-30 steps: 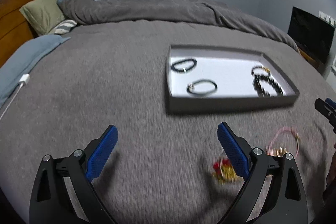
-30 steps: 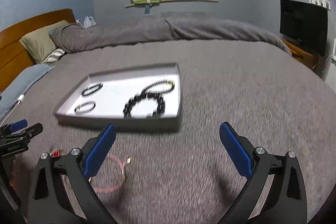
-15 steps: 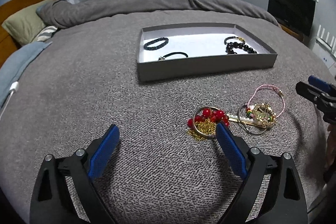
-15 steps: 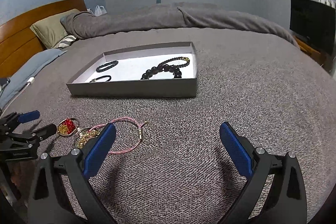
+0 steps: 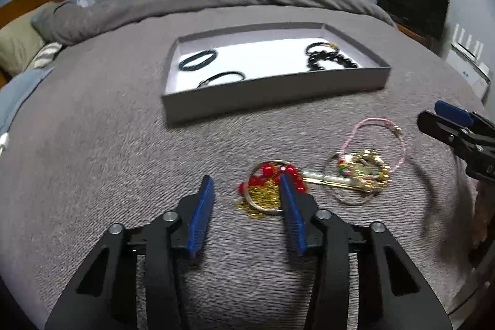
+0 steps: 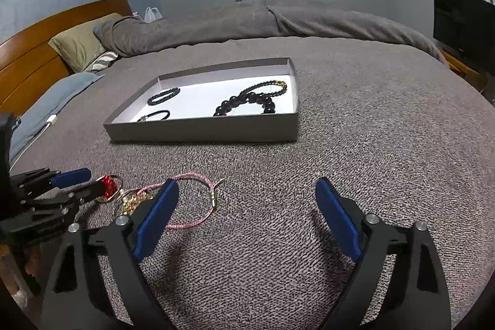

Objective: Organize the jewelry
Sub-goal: 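Grasp the red-bead gold charm with the left tool while the right tool grasps the pink cord bracelet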

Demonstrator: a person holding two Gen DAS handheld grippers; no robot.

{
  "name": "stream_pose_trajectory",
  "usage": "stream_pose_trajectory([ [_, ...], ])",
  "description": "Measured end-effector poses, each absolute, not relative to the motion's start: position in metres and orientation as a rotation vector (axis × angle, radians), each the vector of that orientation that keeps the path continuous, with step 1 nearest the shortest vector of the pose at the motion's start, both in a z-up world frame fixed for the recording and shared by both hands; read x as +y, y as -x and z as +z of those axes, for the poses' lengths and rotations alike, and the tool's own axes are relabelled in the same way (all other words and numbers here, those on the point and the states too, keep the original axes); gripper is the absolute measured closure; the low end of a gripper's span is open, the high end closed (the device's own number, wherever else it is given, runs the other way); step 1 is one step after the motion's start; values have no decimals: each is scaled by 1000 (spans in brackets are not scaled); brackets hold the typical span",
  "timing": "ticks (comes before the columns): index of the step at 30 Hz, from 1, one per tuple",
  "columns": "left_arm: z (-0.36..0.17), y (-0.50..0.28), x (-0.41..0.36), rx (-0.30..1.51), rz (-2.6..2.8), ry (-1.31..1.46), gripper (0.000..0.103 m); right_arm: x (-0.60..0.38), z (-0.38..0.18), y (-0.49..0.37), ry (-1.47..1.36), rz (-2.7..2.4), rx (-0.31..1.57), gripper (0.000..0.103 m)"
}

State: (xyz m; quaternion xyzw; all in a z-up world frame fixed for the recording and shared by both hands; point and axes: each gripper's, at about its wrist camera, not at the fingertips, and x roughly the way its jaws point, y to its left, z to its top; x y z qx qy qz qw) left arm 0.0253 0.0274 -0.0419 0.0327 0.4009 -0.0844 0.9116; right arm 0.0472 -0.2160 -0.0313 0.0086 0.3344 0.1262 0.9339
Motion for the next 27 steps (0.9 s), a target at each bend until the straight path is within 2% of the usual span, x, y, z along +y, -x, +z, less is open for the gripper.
stream_pose_trajectory([
  [3, -33, -21, 29, 787, -218, -38, 62, -218, -32, -49, -22, 258, 695, 35],
  [10, -44, -24, 5, 825, -237, -106, 62, -218, -30, -49, -32, 262, 695, 35],
  [14, -44, -25, 11, 837, -236, -73, 73, -218, -30, -49, -26, 266, 697, 37],
  [16, -43, -24, 12, 835, -238, -76, 77, -218, -32, -50, -27, 269, 706, 43],
  [20, -34, -17, 14, 799, -249, -71, 93, -216, -35, -53, -51, 301, 725, 46],
  [27, -15, -13, 26, 732, -255, -29, 93, -201, -42, -58, -26, 348, 759, 59],
])
